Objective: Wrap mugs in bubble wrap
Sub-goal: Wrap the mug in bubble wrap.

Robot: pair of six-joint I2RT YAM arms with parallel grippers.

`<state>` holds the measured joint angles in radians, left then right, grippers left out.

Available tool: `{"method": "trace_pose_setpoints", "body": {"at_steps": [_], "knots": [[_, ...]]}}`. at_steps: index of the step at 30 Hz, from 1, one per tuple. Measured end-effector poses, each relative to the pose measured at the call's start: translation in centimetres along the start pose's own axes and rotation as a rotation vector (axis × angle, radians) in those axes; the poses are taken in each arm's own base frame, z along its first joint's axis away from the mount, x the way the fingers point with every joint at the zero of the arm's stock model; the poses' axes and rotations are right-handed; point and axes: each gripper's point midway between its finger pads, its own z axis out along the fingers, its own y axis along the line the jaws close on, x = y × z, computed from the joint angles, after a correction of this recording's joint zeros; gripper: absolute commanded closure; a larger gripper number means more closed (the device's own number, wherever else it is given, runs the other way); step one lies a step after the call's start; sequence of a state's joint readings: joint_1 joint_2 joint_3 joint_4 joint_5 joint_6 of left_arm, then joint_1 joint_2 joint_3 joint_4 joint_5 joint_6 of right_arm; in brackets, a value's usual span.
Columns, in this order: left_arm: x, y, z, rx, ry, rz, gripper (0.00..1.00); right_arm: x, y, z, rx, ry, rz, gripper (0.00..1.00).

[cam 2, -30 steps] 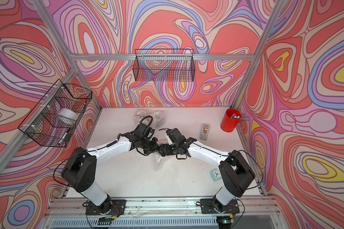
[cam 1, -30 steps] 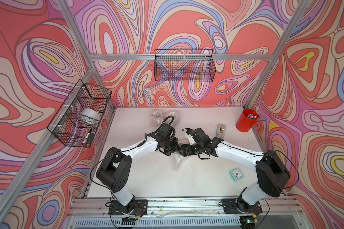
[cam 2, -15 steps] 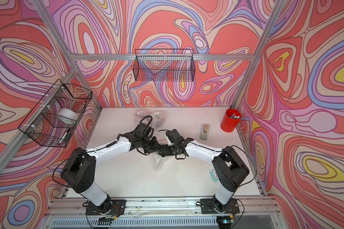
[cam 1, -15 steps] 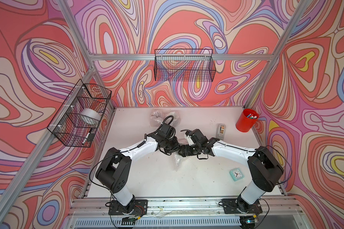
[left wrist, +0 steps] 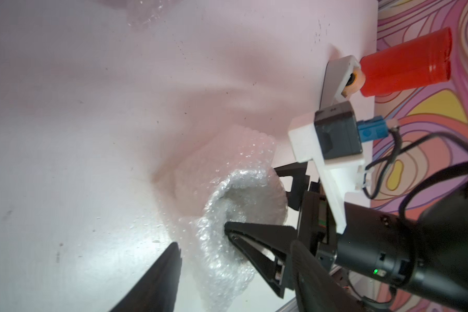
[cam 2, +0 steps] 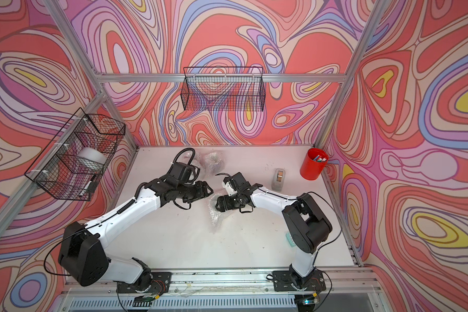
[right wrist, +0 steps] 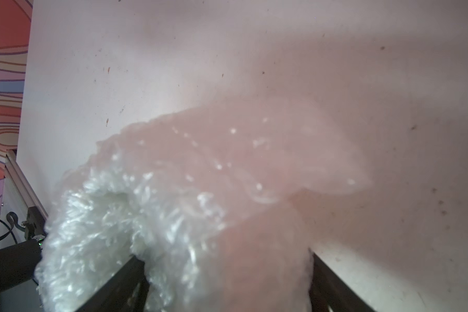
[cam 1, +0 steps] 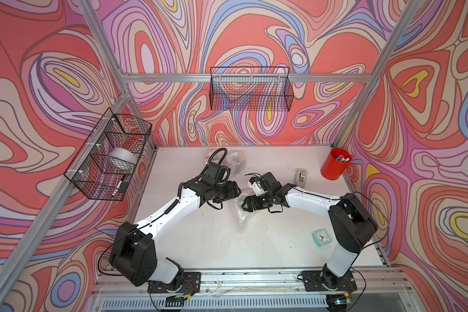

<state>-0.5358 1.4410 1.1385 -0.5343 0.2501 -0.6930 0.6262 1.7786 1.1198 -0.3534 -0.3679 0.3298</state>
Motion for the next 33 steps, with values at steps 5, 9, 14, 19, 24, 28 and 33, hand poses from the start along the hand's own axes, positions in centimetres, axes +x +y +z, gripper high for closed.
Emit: {"method": "trace_pose_setpoints", "body": {"at_steps": [5,9,14,19,24,28,33], "knots": [[1.7,2.2,0.6,-0.090,0.076,0.126,0.36,-0.4,-0.2,0.3,-0.010,0.013,-0.014,0.16],[2.6,3.3,1.8,-0.124,0.138,0.179,0.37,-0.9,-0.4,0.4,-0.012,0.017,-0.027,0.17],[3.3,3.9,3.0,-0.134,0.183,0.196,0.37,-1.2,-0.3,0.4,-0.014,0.019,-0.035,0.17],[3.3,3.8,3.8,-0.123,0.193,0.194,0.37,-1.1,-0.4,0.7,-0.017,0.030,-0.036,0.18],[3.3,3.8,5.0,-0.111,0.201,0.189,0.37,-0.9,-0.5,0.9,-0.019,0.041,-0.038,0.18],[3.3,3.9,6.1,-0.106,0.211,0.173,0.37,-1.1,-0.6,0.9,-0.019,0.040,-0.036,0.19],[3.4,4.0,7.1,-0.100,0.221,0.151,0.38,-1.5,-1.1,0.5,-0.017,0.032,-0.018,0.22]]}}
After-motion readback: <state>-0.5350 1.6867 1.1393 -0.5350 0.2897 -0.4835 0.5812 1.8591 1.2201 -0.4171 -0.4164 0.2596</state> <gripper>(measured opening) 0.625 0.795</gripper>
